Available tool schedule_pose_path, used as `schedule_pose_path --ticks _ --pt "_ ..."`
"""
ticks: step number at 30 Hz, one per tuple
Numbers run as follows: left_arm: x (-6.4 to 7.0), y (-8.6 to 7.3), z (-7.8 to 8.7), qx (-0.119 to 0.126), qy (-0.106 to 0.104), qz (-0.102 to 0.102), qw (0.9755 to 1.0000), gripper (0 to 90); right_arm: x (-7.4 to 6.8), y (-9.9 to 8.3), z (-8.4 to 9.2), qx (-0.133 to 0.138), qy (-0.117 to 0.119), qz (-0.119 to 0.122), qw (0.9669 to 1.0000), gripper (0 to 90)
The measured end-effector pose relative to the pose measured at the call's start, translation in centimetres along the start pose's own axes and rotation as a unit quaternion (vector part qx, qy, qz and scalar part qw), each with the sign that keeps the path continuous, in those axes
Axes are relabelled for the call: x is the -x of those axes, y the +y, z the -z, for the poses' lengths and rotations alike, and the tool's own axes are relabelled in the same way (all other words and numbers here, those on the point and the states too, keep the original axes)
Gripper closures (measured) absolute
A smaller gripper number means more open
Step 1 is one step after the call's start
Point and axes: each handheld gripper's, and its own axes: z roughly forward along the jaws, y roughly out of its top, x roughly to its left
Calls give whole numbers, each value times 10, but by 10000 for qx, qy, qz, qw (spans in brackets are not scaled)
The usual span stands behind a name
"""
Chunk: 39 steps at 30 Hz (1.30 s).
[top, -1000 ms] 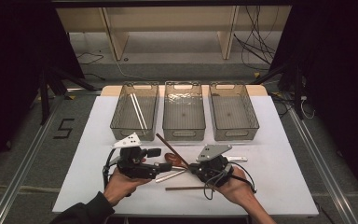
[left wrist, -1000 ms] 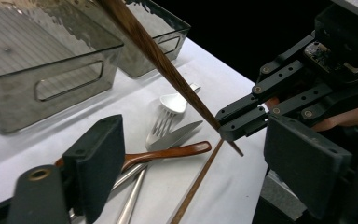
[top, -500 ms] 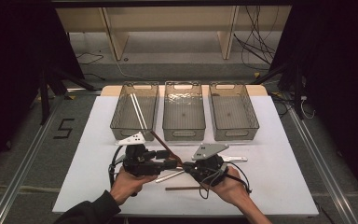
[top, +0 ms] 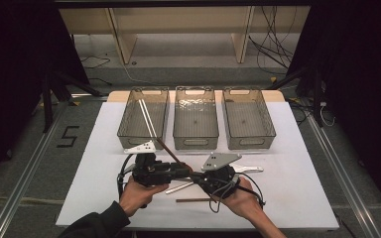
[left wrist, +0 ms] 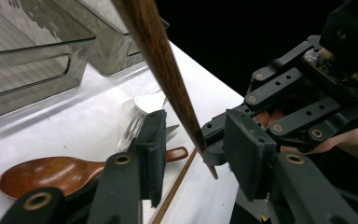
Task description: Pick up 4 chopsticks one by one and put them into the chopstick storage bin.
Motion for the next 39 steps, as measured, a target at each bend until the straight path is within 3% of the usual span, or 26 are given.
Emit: schedule_pose_path --ticks 12,18,22,25,30,39 --pt "-2 0 1 34 -98 -18 9999 747 -2 1 0 71 38 34 10000 859" --pt "-3 1 1 82 -272 145 9995 810 -3 0 -1 103 51 49 9999 859" --pt "-2 4 3 29 -337 150 9993 828 -4 0 0 149 79 46 9998 857" --pt "-2 7 7 79 -272 118 9995 831 -3 1 2 166 114 50 9998 848" --pt "-11 18 24 289 26 240 9993 832 4 -4 7 82 83 -81 9999 716" --pt "-30 29 53 639 468 535 9954 831 12 -14 12 -385 36 -188 9991 479"
